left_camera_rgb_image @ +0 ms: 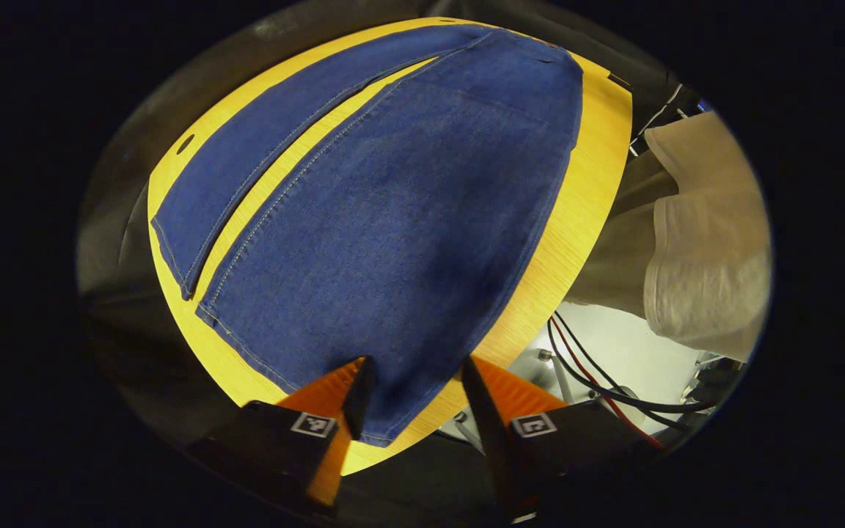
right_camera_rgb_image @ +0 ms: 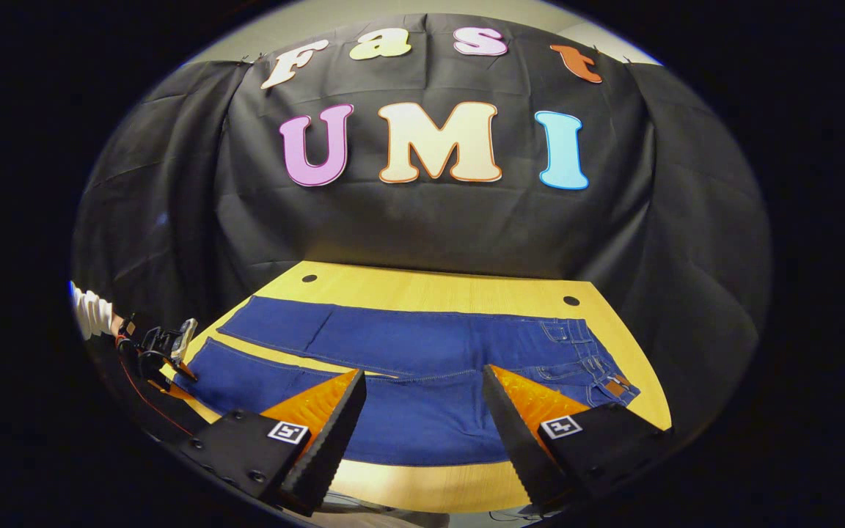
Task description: Grasp the waist and the cuffs of the jeans and fold them to make the two legs overlap; first hold the waist and fold one-third of the jeans toward the cuffs, then hold the cuffs and fold the remaining one-third in the same direction to finish folding.
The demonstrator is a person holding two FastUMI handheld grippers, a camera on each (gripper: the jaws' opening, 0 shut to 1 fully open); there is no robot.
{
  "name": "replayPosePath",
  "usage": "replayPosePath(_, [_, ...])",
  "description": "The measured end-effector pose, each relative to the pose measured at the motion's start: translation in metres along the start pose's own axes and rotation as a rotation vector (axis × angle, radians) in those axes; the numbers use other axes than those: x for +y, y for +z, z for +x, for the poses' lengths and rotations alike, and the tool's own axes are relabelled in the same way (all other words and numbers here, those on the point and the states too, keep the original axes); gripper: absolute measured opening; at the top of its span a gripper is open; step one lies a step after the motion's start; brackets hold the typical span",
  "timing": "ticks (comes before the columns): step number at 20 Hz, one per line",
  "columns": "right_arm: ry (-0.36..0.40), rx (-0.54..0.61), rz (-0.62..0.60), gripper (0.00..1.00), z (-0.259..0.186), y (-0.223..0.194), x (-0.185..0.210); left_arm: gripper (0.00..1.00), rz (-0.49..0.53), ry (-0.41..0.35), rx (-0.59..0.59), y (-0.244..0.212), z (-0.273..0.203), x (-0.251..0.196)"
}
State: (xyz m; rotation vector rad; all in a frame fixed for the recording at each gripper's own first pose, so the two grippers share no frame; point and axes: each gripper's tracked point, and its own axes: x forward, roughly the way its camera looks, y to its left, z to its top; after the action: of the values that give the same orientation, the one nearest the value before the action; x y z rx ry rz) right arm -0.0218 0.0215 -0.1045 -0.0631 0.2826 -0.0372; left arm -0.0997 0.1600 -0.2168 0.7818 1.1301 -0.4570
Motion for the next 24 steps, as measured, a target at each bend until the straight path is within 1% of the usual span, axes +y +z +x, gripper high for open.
replayPosePath(1, [0.004, 0.005, -0.002, 0.99, 0.000, -0.003, -0.001, 0.54, 0.018, 0.011, -0.002, 0.000, 0.000, 0.001])
replayPosePath(3, [0.012, 0.017, -0.006, 0.99, 0.002, -0.006, -0.006, 0.32, 0.037, 0.036, -0.016, 0.004, 0.005, 0.006])
replayPosePath(4, [0.018, 0.025, -0.007, 0.99, 0.003, -0.007, -0.010, 0.24, 0.034, 0.039, -0.017, 0.006, 0.004, 0.005])
replayPosePath(5, [0.025, 0.037, -0.011, 0.96, 0.005, -0.011, -0.014, 0.20, 0.025, 0.040, -0.017, 0.007, 0.003, 0.005])
replayPosePath(6, [0.031, 0.048, -0.018, 0.98, 0.008, -0.014, -0.018, 0.18, 0.017, 0.048, -0.020, 0.008, 0.002, 0.006])
replayPosePath(7, [0.039, 0.062, -0.031, 0.99, 0.011, -0.017, -0.023, 0.14, 0.007, 0.051, -0.020, 0.009, 0.002, 0.007])
replayPosePath(8, [0.047, 0.077, -0.046, 0.99, 0.014, -0.021, -0.029, 0.07, 0.010, 0.049, -0.022, 0.010, 0.001, 0.007])
replayPosePath(9, [0.061, 0.099, -0.059, 0.98, 0.014, -0.029, -0.035, 0.03, 0.014, 0.047, -0.019, 0.010, 0.002, 0.007])
replayPosePath(10, [0.079, 0.125, -0.070, 0.99, 0.015, -0.038, -0.041, 0.03, 0.019, 0.042, -0.016, 0.010, 0.001, 0.008])
replayPosePath(11, [0.094, 0.146, -0.082, 0.97, 0.016, -0.046, -0.046, 0.01, 0.016, 0.034, -0.008, 0.010, 0.001, 0.008])
replayPosePath(12, [0.102, 0.174, -0.092, 0.99, 0.017, -0.054, -0.054, 0.01, 0.008, 0.026, 0.003, 0.011, 0.001, 0.008])
replayPosePath(13, [0.107, 0.203, -0.104, 0.97, 0.018, -0.065, -0.062, 0.00, 0.000, 0.018, 0.016, 0.010, 0.002, 0.010])
replayPosePath(14, [0.117, 0.221, -0.112, 0.99, 0.020, -0.071, -0.068, 0.00, 0.003, 0.012, 0.029, 0.010, 0.002, 0.010])
replayPosePath(15, [0.130, 0.248, -0.117, 0.96, 0.021, -0.079, -0.074, 0.00, 0.013, 0.006, 0.042, 0.012, 0.003, 0.009])
replayPosePath(16, [0.139, 0.276, -0.128, 0.99, 0.024, -0.088, -0.080, 0.00, 0.022, 0.001, 0.055, 0.011, 0.003, 0.010])
replayPosePath(17, [0.146, 0.301, -0.151, 0.99, 0.027, -0.095, -0.087, 0.00, 0.026, -0.003, 0.067, 0.011, 0.002, 0.009])
replayPosePath(19, [0.171, 0.368, -0.228, 0.97, 0.033, -0.113, -0.101, 0.00, 0.024, -0.010, 0.092, 0.011, 0.001, 0.006])
replayPosePath(21, [0.204, 0.436, -0.307, 0.99, 0.039, -0.130, -0.114, 0.00, 0.023, -0.017, 0.108, 0.012, 0.000, 0.007])
replayPosePath(24, [0.236, 0.547, -0.458, 1.00, 0.049, -0.154, -0.138, 0.00, 0.024, -0.022, 0.123, 0.012, 0.001, 0.006])
